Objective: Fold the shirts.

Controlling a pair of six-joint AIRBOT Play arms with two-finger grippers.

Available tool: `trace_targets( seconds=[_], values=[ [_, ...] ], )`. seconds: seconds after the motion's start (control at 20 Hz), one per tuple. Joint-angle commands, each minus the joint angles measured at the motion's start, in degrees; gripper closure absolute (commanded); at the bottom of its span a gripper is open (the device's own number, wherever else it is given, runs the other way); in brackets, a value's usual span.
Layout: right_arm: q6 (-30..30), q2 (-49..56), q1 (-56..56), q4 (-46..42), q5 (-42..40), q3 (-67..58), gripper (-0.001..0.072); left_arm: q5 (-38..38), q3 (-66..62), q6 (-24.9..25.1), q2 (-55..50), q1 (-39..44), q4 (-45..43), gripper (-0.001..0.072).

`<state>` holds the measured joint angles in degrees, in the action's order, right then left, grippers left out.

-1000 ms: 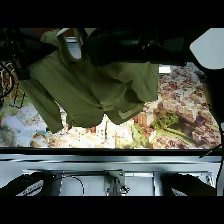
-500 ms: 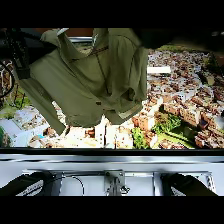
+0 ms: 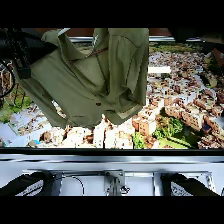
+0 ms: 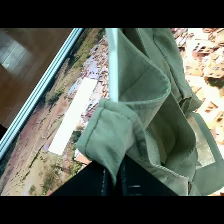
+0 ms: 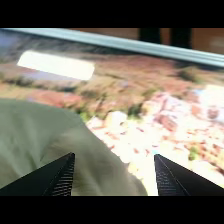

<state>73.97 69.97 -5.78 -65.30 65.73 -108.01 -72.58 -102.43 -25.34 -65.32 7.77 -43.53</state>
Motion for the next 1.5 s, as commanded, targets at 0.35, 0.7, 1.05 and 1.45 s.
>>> trace_targets(
  seconds=[0.35, 0.7, 1.05, 1.45],
  values=[
    [-27.7, 5.0, -11.2, -7.0, 11.8, 0.0, 0.0101, 0.0, 0.0, -0.1, -0.2, 0.0, 0.0, 0.0656],
    [-23.1, 8.0, -11.2, -4.4, -0.7, 0.0, 0.0101, 0.0, 0.0, -0.1, -0.2, 0.0, 0.0, 0.0656],
    [-21.1, 8.2, -11.2, -4.2, -3.0, 0.0, 0.0632, 0.0, 0.0, -0.1, -0.2, 0.0, 0.0, 0.0656],
    [-19.0, 0.5, -11.2, -4.3, -19.4, 0.0, 0.0633, -0.5, 0.0, 0.0, -0.1, 0.0, 0.0, 0.0655]
  ],
)
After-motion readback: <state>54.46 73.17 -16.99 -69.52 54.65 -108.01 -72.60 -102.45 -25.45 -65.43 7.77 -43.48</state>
